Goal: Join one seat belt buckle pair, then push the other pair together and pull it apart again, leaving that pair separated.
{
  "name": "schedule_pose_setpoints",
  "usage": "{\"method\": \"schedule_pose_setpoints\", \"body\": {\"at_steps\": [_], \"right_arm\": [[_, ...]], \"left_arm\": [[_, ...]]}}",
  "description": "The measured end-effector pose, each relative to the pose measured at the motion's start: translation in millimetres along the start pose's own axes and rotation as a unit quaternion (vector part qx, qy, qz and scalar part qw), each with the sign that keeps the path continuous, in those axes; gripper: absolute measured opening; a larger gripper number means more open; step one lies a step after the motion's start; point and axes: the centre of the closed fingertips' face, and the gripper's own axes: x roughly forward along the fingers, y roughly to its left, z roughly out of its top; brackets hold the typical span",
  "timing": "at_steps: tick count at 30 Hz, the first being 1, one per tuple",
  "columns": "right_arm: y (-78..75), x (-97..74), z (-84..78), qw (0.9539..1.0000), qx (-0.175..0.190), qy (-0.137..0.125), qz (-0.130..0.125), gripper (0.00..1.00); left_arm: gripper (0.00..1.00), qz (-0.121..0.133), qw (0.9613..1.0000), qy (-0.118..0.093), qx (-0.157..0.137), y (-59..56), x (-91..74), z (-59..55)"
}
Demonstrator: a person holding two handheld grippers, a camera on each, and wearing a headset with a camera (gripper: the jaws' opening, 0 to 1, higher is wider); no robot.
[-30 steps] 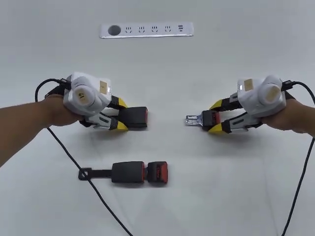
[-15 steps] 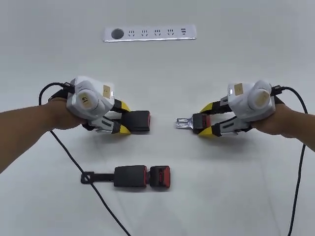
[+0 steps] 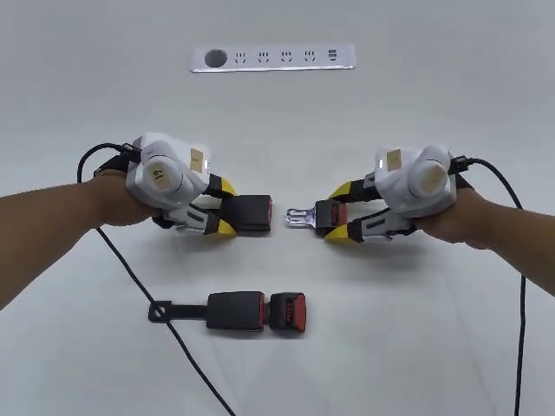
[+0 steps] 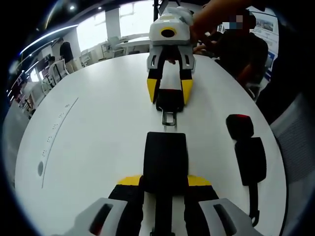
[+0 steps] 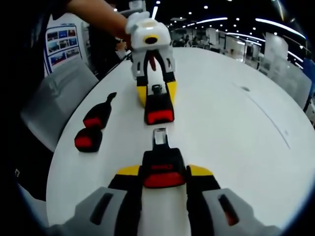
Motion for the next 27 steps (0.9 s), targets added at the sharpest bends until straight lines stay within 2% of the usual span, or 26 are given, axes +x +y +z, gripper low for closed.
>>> {"method": "schedule_pose_setpoints", "body": {"at_steps": [8,12,17,20,24,27], "right_arm": [[0.7,15.2,15.5,0.9999,0.0,-0.012,0.0,0.34],[1.2,14.9,16.1,1.0,0.001,-0.009,0.0,0.34],[3.3,22.7,24.5,1.0,-0.005,-0.005,0.002,0.34],[3.4,20.8,22.0,1.0,-0.005,-0.003,0.004,0.34],[3.7,22.2,22.4,1.0,0.008,0.001,0.003,0.34],[3.5,24.3,23.7,1.0,0.006,0.005,0.002,0.33]], "left_arm": [[0.32,-0.001,1.0,-0.001,0.001,-0.6,-0.5,0.4],[0.32,0.001,1.0,0.0,0.0,-0.9,-0.3,0.9],[0.32,-0.001,1.0,0.003,0.004,-1.2,0.7,2.5],[0.32,-0.001,1.0,0.002,0.003,-0.4,0.9,1.7],[0.31,-0.001,0.9999,0.016,0.002,0.3,2.3,2.2],[0.31,-0.002,0.9999,0.015,0.002,0.5,1.9,1.3]]}}
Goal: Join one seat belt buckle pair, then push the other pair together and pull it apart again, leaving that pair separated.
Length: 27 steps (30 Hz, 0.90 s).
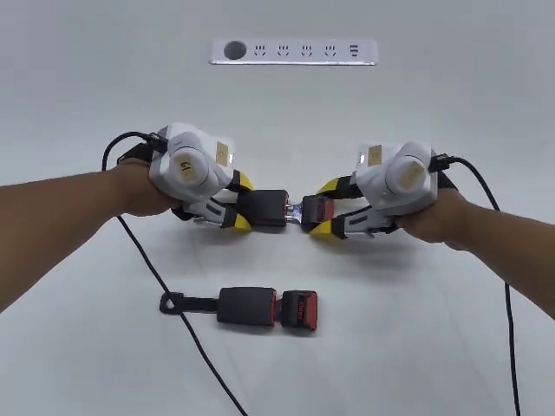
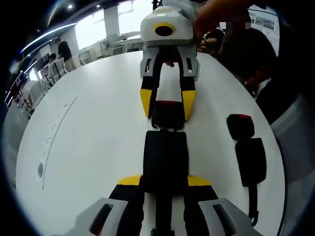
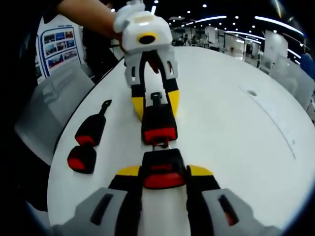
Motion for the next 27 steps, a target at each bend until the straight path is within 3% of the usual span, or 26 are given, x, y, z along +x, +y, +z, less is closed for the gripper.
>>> {"method": "schedule_pose_setpoints", "body": {"at_steps": [6,27], "right_arm": [[-1.7,8.5,5.9,1.0,0.001,0.005,0.001,0.33],[-6.9,12.9,1.2,0.9996,0.006,0.025,-0.008,0.33]], "left_arm": [[0.31,-0.001,0.9999,0.011,0.001,0.3,1.5,0.3],[0.3,0.001,0.9999,0.009,-0.012,-1.0,3.3,1.0]]}}
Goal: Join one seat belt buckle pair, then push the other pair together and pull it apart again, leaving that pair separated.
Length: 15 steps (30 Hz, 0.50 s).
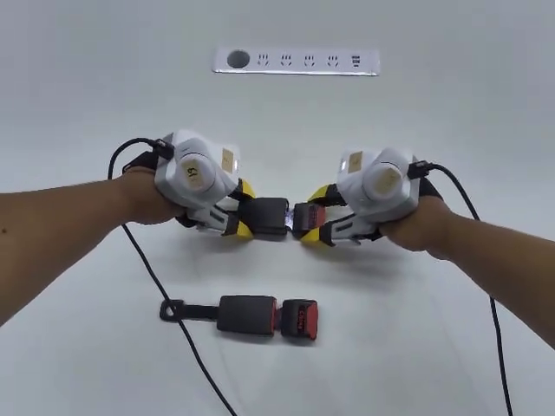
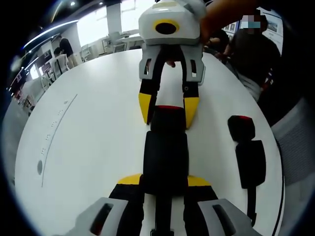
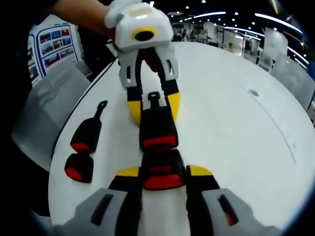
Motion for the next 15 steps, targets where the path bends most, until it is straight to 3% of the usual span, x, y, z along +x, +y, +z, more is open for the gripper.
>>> {"method": "schedule_pose_setpoints", "body": {"at_steps": [15], "right_arm": [[0.6,0.5,-0.9,0.9998,-0.015,0.01,-0.006,0.34]], "left_arm": [[0.31,-0.003,1.0,0.006,0.004,0.8,0.3,-1.6]]}}
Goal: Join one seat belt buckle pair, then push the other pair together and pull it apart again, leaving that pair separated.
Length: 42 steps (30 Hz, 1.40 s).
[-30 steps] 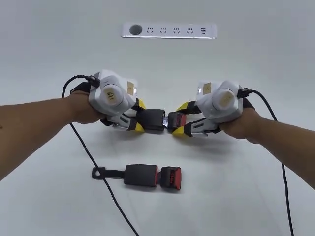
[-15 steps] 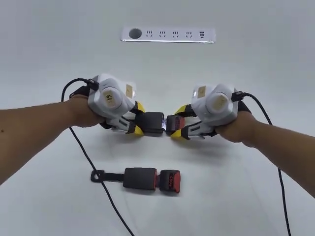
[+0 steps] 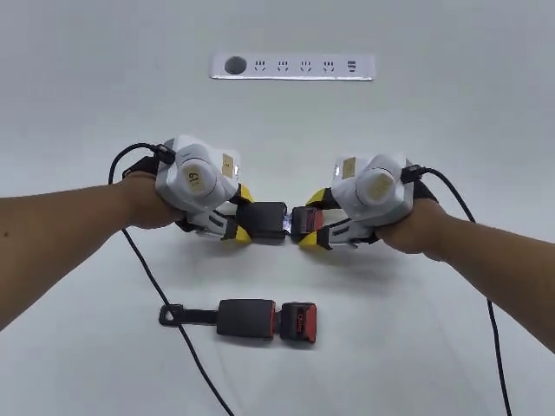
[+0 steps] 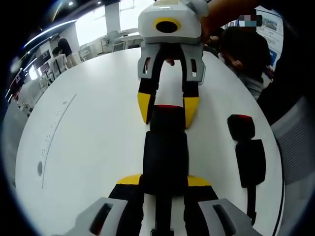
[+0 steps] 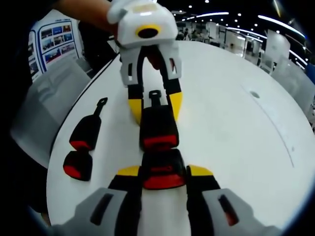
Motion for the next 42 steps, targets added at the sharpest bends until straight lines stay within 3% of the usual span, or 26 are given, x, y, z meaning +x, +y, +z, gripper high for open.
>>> {"method": "schedule_pose_setpoints", "body": {"at_steps": [27,42], "right_arm": [[3.0,-11.9,-12.1,0.9999,-0.007,0.014,0.002,0.34],[0.6,-40.4,-40.4,0.9996,0.004,0.029,-0.004,0.34]], "left_arm": [[0.31,-0.004,0.9998,0.012,0.016,2.5,-1.8,-6.2],[0.32,-0.004,0.9997,0.018,0.016,-2.7,-3.8,-3.4]]}}
